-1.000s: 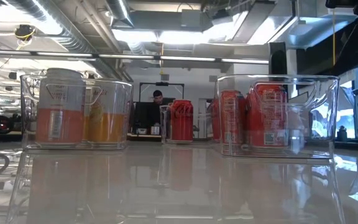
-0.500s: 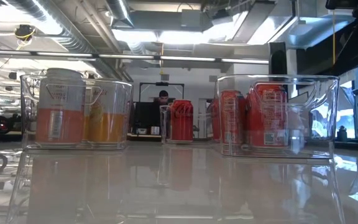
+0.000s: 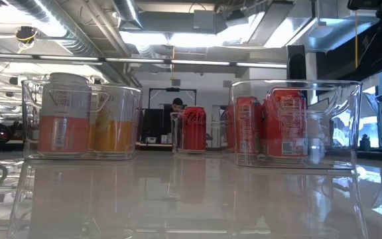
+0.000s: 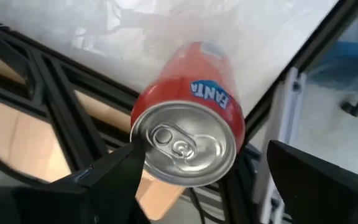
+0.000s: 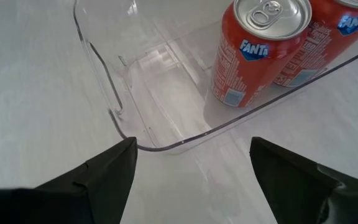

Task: Sort soda cans
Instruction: Put the red soda can into the right transparent bin

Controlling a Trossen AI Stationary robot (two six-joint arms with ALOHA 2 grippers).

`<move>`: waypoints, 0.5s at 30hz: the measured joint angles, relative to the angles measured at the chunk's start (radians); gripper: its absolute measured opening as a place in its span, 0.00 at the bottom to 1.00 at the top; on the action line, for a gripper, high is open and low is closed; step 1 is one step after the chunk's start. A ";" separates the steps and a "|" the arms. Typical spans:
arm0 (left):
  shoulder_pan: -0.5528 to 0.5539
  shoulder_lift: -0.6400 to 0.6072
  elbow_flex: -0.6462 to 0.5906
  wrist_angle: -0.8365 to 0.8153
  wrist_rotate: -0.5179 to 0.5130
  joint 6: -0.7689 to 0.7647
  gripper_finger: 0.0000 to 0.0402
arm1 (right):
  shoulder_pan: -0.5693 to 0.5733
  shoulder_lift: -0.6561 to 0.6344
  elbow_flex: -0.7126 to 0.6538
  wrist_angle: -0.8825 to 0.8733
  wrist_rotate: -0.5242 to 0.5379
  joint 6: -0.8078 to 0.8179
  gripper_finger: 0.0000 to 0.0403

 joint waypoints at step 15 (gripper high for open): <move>-0.008 -0.036 0.035 -0.049 -0.029 0.034 0.81 | 0.000 0.000 0.000 0.000 0.000 0.002 0.77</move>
